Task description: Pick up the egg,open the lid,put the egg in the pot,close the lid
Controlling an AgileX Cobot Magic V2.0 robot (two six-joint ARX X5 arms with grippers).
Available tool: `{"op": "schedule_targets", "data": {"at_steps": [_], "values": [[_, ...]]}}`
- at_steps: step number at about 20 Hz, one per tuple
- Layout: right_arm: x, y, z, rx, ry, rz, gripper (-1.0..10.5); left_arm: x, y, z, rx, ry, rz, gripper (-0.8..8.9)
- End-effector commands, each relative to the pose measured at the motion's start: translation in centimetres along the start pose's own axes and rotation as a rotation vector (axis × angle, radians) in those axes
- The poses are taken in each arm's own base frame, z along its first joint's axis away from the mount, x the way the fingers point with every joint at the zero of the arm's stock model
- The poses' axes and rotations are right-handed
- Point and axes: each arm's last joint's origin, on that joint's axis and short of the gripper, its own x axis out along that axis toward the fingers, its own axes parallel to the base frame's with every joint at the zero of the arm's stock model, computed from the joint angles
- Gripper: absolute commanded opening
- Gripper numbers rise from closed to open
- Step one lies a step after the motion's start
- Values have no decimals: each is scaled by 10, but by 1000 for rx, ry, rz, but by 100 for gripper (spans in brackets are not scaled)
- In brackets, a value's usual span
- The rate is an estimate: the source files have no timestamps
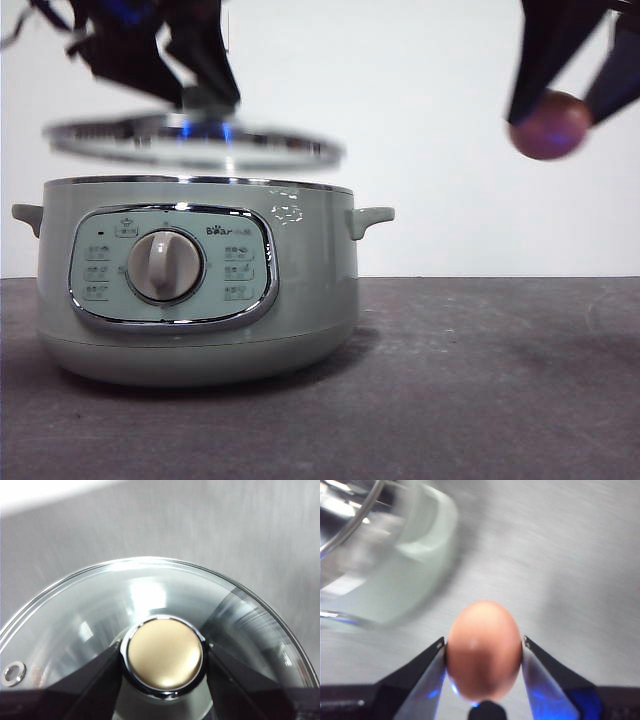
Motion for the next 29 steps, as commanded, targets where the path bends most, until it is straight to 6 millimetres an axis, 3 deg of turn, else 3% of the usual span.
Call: {"op": "schedule_targets", "data": {"at_steps": [1, 5, 8, 13, 16, 20, 24, 29], "values": [[0, 6, 9, -5, -64, 122, -13, -40, -1, 31, 25, -170, 34, -8], [7, 22, 36, -56, -84, 211, -13, -98, -1, 50, 60, -265, 136, -9], [24, 43, 68, -131, -58, 228, -13, -146, -1, 54, 59, -333, 186, -8], [69, 81, 118, -247, 14, 246, -12, -204, -1, 40, 50, -405, 270, -9], [105, 99, 136, -296, 73, 246, -13, -230, -1, 29, 38, -432, 308, -8], [156, 118, 138, -361, 164, 245, -13, -249, -2, 18, 34, -444, 315, -8], [199, 130, 120, -425, 244, 239, -13, -249, -2, 15, 38, -414, 314, -8], [226, 136, 102, -501, 301, 172, -13, -249, -2, 14, 39, -408, 314, -8]]}}
